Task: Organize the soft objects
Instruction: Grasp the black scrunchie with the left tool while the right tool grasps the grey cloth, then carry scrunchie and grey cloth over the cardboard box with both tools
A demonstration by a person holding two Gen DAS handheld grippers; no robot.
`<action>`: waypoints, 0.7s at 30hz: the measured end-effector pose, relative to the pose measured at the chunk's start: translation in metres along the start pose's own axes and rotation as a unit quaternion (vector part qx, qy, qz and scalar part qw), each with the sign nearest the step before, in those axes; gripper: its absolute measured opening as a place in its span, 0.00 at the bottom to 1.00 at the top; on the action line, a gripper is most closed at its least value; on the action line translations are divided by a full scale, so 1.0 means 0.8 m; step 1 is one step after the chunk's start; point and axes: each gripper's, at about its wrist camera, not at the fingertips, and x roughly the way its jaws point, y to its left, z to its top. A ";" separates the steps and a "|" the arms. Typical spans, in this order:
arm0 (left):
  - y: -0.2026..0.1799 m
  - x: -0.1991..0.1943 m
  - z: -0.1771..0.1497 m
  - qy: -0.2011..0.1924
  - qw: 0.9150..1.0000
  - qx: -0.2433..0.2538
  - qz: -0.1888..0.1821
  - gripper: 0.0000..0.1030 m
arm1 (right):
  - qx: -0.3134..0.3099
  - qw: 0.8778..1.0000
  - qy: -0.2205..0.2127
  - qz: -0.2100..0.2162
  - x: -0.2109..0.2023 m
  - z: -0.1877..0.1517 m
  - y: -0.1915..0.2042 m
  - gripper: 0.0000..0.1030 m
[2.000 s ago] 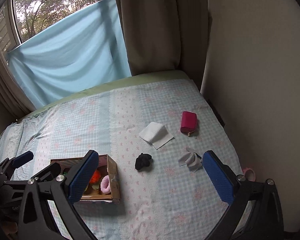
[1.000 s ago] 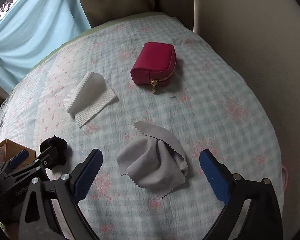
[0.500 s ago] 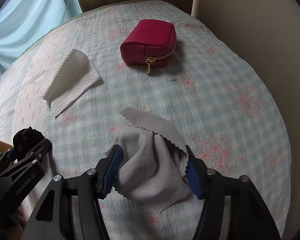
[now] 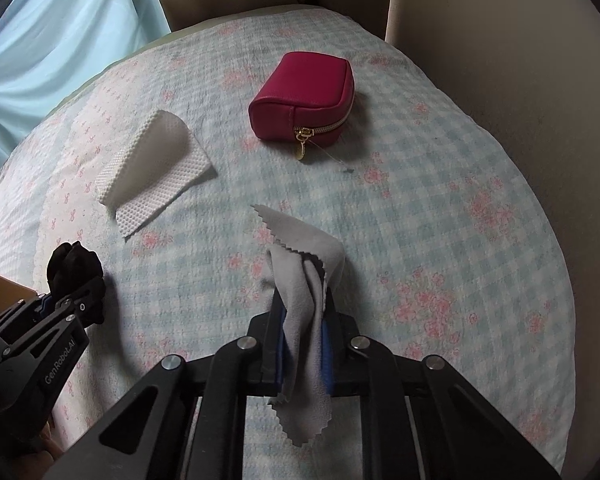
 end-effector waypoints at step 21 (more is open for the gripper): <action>0.018 -0.168 0.039 -0.065 0.997 -0.027 -0.026 0.15 | -0.033 0.995 -0.089 -0.013 -0.203 0.040 0.050 0.12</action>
